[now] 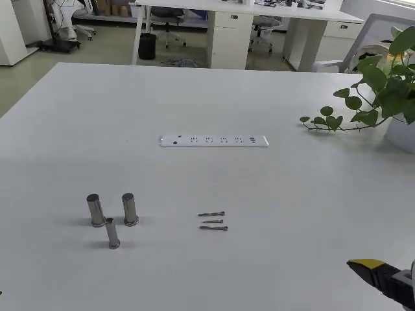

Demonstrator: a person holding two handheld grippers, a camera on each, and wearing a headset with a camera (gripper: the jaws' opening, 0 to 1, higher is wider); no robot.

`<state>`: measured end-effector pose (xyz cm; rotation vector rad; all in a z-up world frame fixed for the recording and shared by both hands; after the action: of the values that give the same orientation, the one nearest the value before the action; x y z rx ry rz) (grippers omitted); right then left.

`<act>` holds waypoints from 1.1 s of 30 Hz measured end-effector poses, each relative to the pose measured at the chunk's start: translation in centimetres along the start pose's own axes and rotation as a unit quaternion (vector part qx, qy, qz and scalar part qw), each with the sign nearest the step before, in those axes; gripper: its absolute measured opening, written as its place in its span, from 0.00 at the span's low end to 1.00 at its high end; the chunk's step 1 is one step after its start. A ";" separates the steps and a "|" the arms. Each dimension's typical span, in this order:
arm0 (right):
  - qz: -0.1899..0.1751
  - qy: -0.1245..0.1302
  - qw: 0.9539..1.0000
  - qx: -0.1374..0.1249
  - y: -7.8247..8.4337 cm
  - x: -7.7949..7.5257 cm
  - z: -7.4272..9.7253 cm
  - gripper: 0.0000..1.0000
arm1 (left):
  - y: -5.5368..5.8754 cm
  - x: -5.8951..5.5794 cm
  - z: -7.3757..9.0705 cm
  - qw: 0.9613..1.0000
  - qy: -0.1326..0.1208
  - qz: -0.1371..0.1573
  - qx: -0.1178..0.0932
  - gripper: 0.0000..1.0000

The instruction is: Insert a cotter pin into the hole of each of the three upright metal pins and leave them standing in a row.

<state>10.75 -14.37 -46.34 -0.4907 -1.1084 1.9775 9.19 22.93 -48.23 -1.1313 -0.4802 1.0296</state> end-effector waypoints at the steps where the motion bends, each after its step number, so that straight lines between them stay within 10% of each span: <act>1: -0.001 -0.001 1.000 0.000 -0.1 0.0 -0.1 0.98 | 0.0 0.0 -0.1 1.000 0.001 0.002 -0.001 0.99; 16: -0.007 -0.004 1.000 -0.017 -0.7 -0.3 -0.6 0.98 | -0.1 -0.6 -0.6 0.999 0.031 0.026 -0.031 0.99; 20: -0.008 -0.005 1.000 -0.014 -0.5 -0.4 -0.6 0.95 | -0.4 -0.9 -0.6 0.997 0.032 0.025 -0.066 0.99; 33: -0.014 0.002 1.000 -0.016 -0.3 -0.7 -0.4 0.96 | 0.3 -1.5 -1.3 0.998 0.055 -0.011 -0.027 0.99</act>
<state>11.56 -14.62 -46.30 -0.4927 -1.1406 1.9369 9.35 21.02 -48.81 -1.2209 -0.4345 0.9346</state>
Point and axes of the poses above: the centre of the closed fingertips' face, and the gripper's own axes: z roughly backward along the fingers, x roughly to its left, y roughly out of its underside, the point moved 9 cm from there along z, roughly backward along the fingers, and after that the axes turned 7 degrees about -x, right-handed, at the moved point
